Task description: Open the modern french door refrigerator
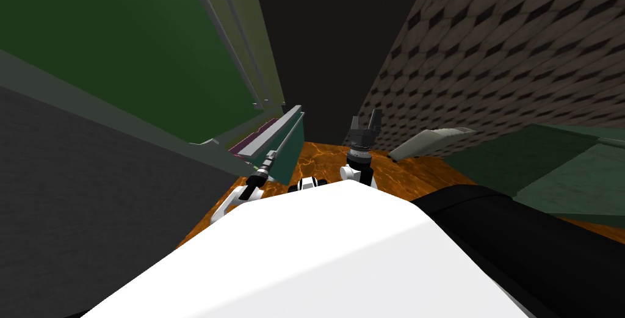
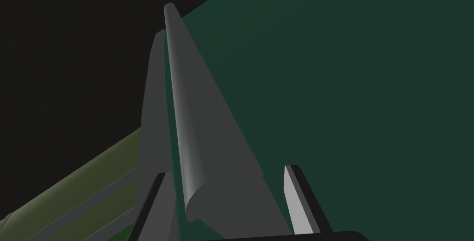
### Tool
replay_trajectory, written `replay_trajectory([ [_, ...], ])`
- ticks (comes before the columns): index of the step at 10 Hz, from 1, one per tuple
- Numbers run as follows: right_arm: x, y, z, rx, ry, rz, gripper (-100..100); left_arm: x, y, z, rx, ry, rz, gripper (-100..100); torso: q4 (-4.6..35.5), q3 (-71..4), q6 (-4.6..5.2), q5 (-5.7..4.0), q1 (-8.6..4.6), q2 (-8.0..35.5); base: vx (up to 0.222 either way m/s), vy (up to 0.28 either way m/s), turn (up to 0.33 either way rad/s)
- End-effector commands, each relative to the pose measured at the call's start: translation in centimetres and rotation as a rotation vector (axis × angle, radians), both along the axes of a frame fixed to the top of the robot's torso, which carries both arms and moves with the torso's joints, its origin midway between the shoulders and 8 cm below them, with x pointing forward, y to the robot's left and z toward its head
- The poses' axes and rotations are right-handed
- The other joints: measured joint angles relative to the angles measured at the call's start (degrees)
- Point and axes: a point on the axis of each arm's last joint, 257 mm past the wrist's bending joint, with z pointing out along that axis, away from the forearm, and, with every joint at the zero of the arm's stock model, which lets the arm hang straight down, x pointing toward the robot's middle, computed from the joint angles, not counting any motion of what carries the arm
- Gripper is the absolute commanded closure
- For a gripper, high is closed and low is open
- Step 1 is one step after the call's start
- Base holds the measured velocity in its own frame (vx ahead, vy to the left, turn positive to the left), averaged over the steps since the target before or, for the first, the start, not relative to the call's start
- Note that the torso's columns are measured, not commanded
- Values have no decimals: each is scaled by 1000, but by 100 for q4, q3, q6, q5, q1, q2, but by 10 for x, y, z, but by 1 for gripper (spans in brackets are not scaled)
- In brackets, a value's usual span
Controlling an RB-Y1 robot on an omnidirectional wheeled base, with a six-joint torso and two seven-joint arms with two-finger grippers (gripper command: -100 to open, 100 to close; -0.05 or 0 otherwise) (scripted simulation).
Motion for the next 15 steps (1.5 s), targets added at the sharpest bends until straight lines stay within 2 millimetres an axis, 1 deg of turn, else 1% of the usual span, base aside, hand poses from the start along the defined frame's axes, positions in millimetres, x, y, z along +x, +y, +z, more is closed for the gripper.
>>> replay_trajectory([
  [1, 0, 0, 0, 0, 0, 0, 0, -1, -5, 7, 0, -15, -9, 100, -8, 0, -4, 9, 2, 1, -58, -195, 29],
  [2, 0, 0, 0, 0, 0, 0, 0, -1, -6, 9, 0, -21, -13, 100, -10, 5, 0, 6, -29, 7, -68, -185, 13],
  [3, 0, 0, 0, 0, 0, 0, 0, -5, -4, 8, 1, -5, -9, -100, -3, 9, -5, -1, -29, 17, -13, -74, 25],
  [5, 0, 0, 0, 0, 0, 0, 0, -11, -7, 19, 0, -5, -14, -100, -22, -12, -12, 23, 43, -23, 39, 19, 24],
  [6, 0, 0, 0, 0, 0, 0, 0, -14, -8, 24, 0, -6, -17, -100, -16, -14, -15, 18, 37, -21, 52, 33, 47],
  [9, 0, 0, 0, 0, 0, 0, 0, -20, -11, 34, -2, -6, -24, -100, 0, 13, 0, -3, -35, 22, 36, 16, 21],
  [11, 0, 0, 0, 0, 0, 0, 0, -27, -14, 43, -3, -2, -29, -100, 21, 21, -2, -15, -45, 41, 33, -3, 31],
  [12, 0, 0, 0, 0, 0, 0, 0, -27, -15, 45, -4, -5, -31, -100, 31, 22, -8, -23, -45, 50, 25, 1, 20],
  [14, 0, 0, 0, 0, 0, 0, 0, -34, -19, 55, -7, -4, -39, -100, 48, 32, -13, -32, -49, 73, 29, 4, 19],
  [15, 0, 0, 0, 0, 0, 0, 0, -40, -14, 34, -6, 41, -23, -100, 61, 39, -15, -40, -54, 88, 29, 8, 0],
])
